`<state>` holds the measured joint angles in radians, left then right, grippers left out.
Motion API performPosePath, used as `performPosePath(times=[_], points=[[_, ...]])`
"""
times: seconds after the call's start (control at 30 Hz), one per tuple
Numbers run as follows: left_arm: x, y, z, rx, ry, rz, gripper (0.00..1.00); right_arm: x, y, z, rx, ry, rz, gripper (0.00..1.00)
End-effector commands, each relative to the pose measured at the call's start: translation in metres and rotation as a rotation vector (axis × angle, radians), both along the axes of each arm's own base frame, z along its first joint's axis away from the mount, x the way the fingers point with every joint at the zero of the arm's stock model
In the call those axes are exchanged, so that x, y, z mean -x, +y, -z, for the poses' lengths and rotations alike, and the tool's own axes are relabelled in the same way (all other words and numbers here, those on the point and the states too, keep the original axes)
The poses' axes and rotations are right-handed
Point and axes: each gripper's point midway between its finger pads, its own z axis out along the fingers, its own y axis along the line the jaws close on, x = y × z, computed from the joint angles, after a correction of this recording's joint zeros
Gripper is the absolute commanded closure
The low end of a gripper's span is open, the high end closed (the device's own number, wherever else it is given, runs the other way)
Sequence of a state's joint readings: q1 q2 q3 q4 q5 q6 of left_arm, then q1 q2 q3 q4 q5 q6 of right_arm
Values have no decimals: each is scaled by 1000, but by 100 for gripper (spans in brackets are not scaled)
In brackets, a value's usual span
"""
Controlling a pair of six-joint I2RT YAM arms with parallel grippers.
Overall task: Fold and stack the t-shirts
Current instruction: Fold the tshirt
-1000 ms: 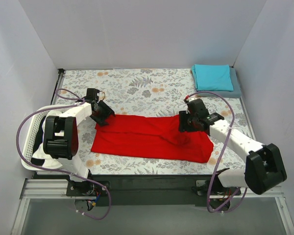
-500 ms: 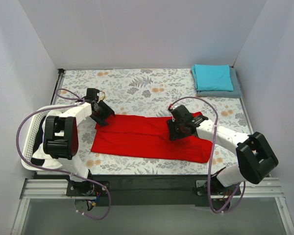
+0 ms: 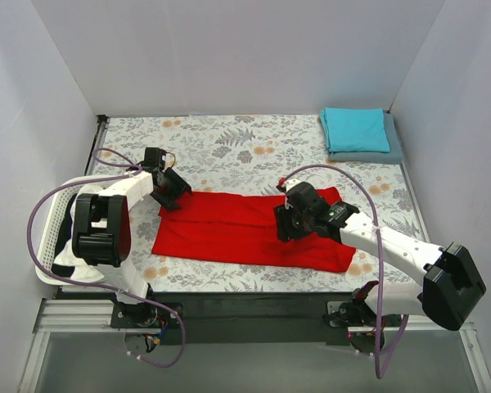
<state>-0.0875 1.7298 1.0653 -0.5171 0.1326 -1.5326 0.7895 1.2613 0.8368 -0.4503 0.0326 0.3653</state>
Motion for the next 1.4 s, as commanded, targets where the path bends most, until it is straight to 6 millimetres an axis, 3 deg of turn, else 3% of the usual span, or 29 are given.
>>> performPosePath(times=[0.0,0.13,0.33,0.53,1.0,1.1,1.37], points=[[-3,-4,-16,14,-47,21,45,-13,-24,-5,95,-57,116,44],[-4,-6,-25,21,-75,44,45,-21,-48,3,157,-30,234,46],[-6,-7,-30,20,-84,52,45,-5,-68,3,120,-41,310,45],[-7,-10,-27,38,-76,58,46,6,-61,17,70,-27,228,43],[-9,-9,-29,32,-81,60,46,-11,-59,47,-9,7,192,44],[-9,-9,-29,30,-79,59,46,-12,-58,48,-33,6,196,47],[-8,-9,-26,31,-73,61,46,1,-55,40,-114,28,211,83]])
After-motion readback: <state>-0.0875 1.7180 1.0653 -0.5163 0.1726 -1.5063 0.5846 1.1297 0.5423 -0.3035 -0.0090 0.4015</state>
